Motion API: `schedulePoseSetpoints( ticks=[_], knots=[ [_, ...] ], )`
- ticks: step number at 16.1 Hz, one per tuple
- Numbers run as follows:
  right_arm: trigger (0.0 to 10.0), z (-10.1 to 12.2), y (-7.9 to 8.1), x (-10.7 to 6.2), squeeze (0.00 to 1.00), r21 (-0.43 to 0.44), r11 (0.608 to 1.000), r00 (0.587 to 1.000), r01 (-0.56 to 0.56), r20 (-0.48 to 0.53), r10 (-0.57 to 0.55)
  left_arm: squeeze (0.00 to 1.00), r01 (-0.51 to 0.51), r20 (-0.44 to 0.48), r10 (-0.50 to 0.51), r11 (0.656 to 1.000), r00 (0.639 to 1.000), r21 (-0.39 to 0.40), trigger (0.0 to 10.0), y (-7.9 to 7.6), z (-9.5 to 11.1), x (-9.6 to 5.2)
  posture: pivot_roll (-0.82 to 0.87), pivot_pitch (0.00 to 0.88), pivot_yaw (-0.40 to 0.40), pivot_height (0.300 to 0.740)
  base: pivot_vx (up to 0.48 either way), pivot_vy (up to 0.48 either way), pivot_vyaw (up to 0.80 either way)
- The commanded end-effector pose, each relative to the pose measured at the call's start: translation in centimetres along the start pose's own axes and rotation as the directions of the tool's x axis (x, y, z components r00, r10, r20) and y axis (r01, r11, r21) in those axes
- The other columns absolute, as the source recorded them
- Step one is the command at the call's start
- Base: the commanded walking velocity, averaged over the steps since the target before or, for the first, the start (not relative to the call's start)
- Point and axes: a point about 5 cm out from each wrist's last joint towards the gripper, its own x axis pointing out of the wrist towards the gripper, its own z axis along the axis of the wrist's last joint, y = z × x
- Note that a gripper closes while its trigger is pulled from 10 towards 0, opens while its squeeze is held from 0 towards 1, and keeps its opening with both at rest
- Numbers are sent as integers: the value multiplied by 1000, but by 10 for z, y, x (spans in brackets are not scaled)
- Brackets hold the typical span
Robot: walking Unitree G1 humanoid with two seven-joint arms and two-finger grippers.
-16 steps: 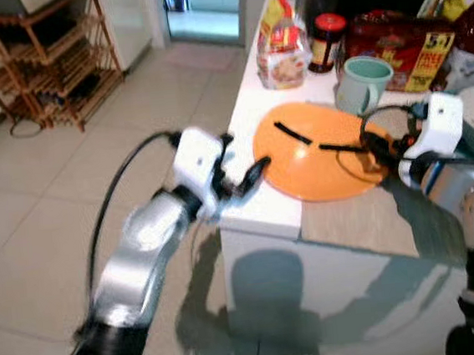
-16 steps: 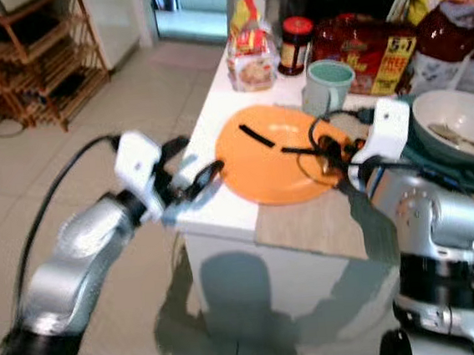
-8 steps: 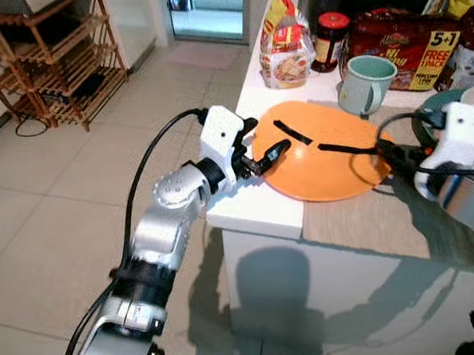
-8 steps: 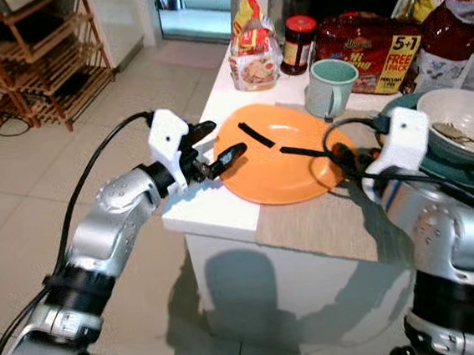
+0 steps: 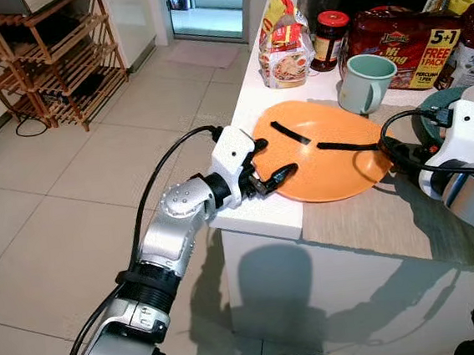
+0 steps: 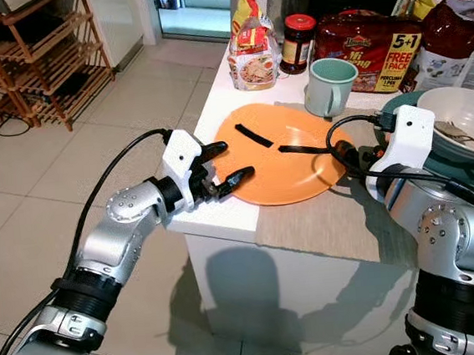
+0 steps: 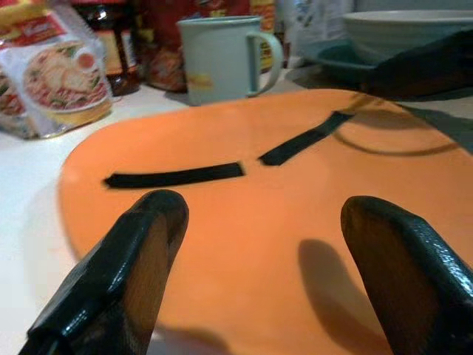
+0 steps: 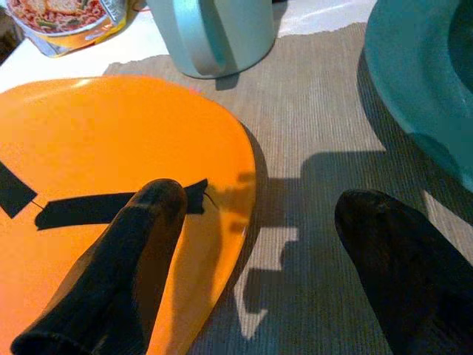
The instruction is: Setting the table
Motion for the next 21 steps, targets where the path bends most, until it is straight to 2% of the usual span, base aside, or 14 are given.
schedulePoseSetpoints(
  ticks=[1,5,8,10,12,13,14,15,19,20,21],
  knots=[
    [10000,2,2,1,0,7,1000,1000,-17,3,17,0,52,-60,-51,999,997,17,10000,-7,-13,-1,-10,73,-26,740,0,0,0],
    [10000,4,5,4,0,34,998,999,-45,16,45,0,90,-74,-88,996,993,29,10000,-12,-18,-3,-11,62,-32,740,0,0,0],
    [10000,8,11,7,0,156,979,991,-128,64,119,0,113,-68,-111,993,991,29,10000,-16,-19,-2,-10,58,-37,740,0,0,0],
    [10000,12,15,9,0,263,941,974,-213,133,184,0,124,-64,-122,992,990,29,10000,-18,-20,-2,-10,58,-38,740,0,0,0],
    [10000,12,15,11,0,298,925,968,-238,151,200,0,130,-63,-128,991,990,28,10000,-18,-20,-3,-11,61,-38,740,0,0,0],
    [10000,6,15,15,145,308,914,963,-263,144,228,0,138,-61,-136,990,989,28,10000,-19,-21,-3,-10,61,-39,740,0,0,0],
    [10000,3,16,16,145,308,913,962,-269,139,236,0,140,-60,-138,990,989,28,10000,-20,-21,-3,-10,61,-39,740,0,0,0],
    [10000,-3,16,19,1000,319,902,956,-291,131,262,0,147,-57,-145,989,988,27,10000,-20,-20,-3,-10,62,-39,740,0,0,0],
    [10000,-19,20,30,1000,347,858,924,-378,86,372,0,163,-53,-161,986,985,26,10000,-22,-20,-3,-7,62,-40,740,0,0,0],
    [10000,-22,22,31,1000,333,860,919,-387,68,387,0,166,-53,-164,986,985,25,10000,-22,-20,-3,-7,62,-41,740,0,0,0],
    [10000,-22,24,32,937,335,851,911,-404,65,406,0,169,-54,-168,985,984,25,10000,-22,-20,-3,-6,61,-41,740,0,0,0]
  ],
)
